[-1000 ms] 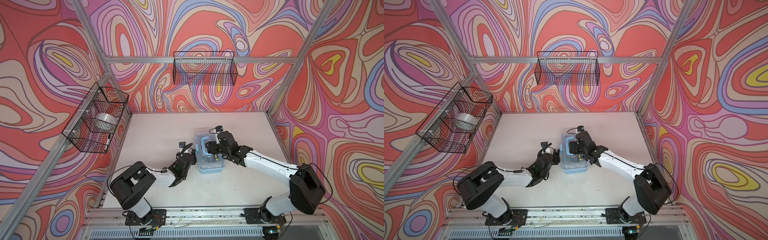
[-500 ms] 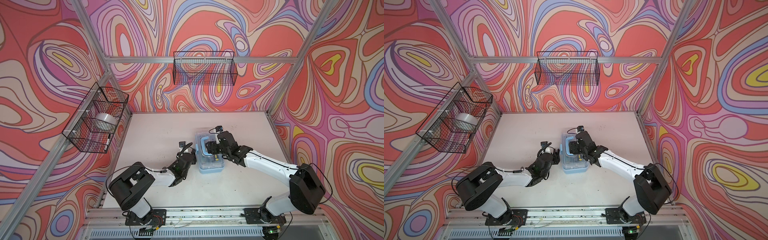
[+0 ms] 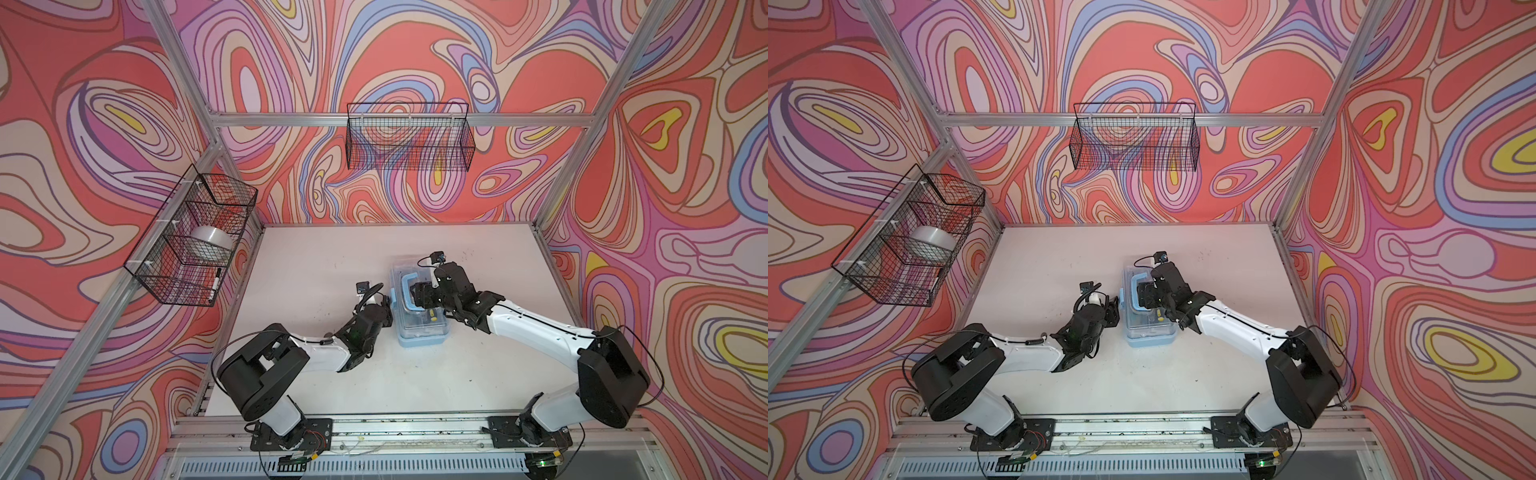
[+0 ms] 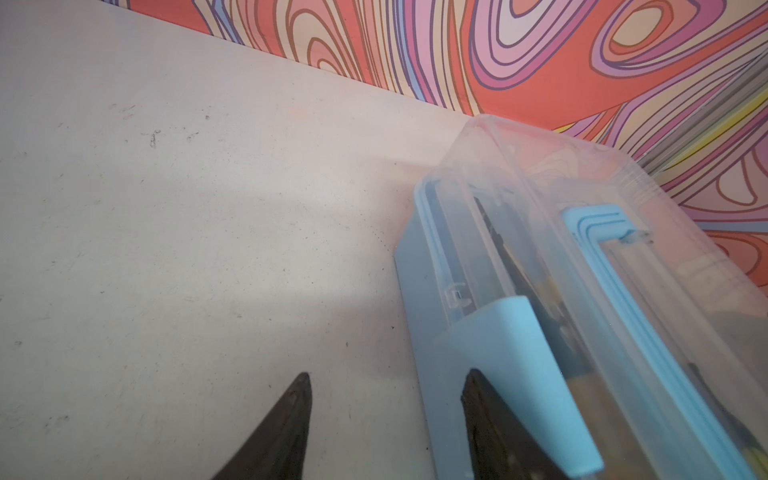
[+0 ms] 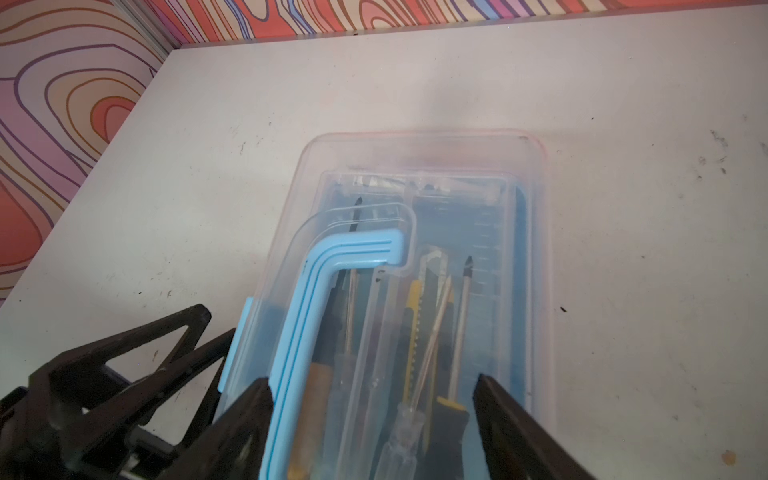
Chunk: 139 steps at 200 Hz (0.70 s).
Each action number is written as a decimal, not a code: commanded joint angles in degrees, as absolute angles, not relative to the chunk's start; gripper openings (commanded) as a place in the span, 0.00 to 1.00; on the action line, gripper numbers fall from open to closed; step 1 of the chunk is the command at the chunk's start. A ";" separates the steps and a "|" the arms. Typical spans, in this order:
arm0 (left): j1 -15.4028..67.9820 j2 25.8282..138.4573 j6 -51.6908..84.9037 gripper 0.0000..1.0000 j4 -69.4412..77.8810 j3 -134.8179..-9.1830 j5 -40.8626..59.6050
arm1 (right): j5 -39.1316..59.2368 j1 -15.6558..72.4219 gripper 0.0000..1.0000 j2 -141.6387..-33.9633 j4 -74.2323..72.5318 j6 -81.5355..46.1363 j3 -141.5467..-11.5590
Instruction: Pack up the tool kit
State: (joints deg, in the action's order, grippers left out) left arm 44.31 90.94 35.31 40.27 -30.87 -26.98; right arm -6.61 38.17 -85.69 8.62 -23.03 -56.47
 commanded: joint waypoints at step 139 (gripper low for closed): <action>42.01 91.41 42.24 0.60 43.47 -31.11 -22.98 | -5.58 38.01 0.80 -87.81 12.31 -23.62 -55.90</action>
State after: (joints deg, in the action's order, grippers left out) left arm 42.44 90.94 40.18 41.71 -30.87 -23.73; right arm -6.59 38.17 -85.76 8.51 -23.03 -56.47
